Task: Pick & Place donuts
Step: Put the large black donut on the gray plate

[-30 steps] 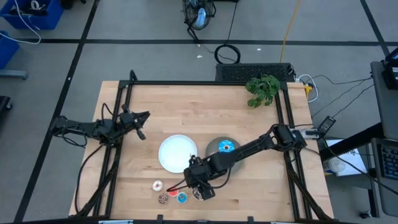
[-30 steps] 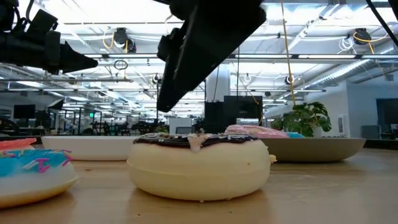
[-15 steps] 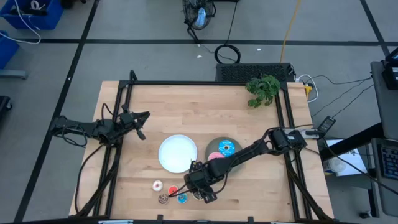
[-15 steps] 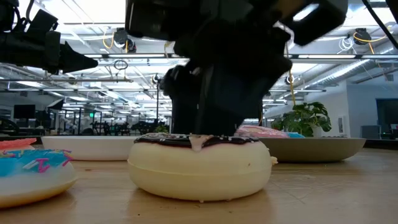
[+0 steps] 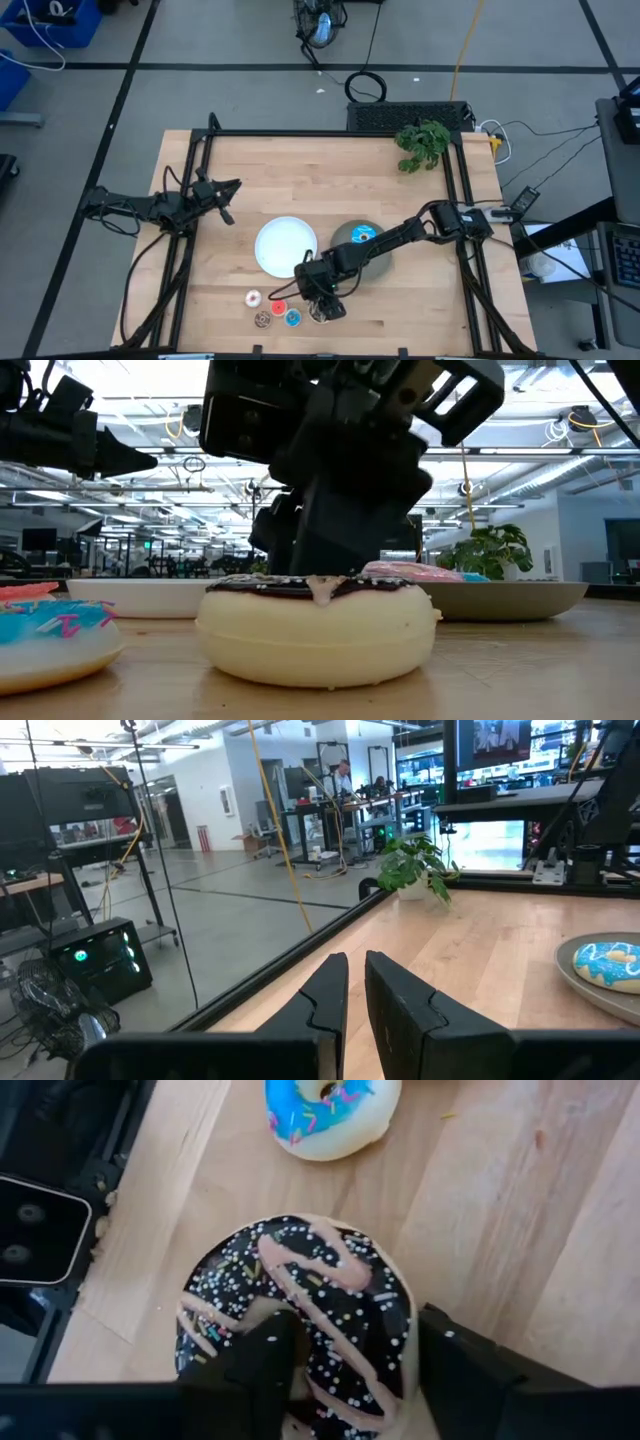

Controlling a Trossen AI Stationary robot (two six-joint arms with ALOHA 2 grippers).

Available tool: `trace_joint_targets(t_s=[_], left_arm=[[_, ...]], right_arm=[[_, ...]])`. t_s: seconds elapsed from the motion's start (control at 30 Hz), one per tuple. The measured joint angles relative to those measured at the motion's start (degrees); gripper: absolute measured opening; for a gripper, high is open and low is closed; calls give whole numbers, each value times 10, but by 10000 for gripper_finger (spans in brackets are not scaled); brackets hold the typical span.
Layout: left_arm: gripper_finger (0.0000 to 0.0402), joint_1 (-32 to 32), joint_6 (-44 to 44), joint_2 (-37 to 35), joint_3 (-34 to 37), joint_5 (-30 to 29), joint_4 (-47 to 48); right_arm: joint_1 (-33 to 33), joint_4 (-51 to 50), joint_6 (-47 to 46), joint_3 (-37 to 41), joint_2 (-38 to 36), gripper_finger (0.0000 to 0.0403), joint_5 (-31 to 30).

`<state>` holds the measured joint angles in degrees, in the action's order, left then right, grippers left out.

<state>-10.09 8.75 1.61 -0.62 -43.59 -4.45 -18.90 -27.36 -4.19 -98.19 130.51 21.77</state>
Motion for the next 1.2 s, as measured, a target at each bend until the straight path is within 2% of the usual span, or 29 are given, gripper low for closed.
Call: trace_joint_targets(t_s=[0.2, 0.27, 0.47, 0.63, 0.83, 1.0, 1.2], left_arm=[[47, 0, -1, 0, 0, 0, 0], [47, 0, -2, 0, 0, 0, 0], [47, 0, -2, 0, 0, 0, 0], [47, 0, -2, 0, 0, 0, 0], [47, 0, -3, 0, 0, 0, 0], [47, 0, -4, 0, 0, 0, 0], [47, 0, -3, 0, 0, 0, 0]], right_arm=[[-11, -27, 20, 3, -28, 45, -52], [-16, -46, 28, 5, -45, 16, -68], [-18, -102, 4, 4, -113, 32, -115], [-22, -143, -52, 3, -199, 13, -119], [-22, -254, -134, 2, -284, 15, -230], [-23, -333, -162, 2, -312, 13, -292], [-20, -358, -175, 23, -313, 12, -291]])
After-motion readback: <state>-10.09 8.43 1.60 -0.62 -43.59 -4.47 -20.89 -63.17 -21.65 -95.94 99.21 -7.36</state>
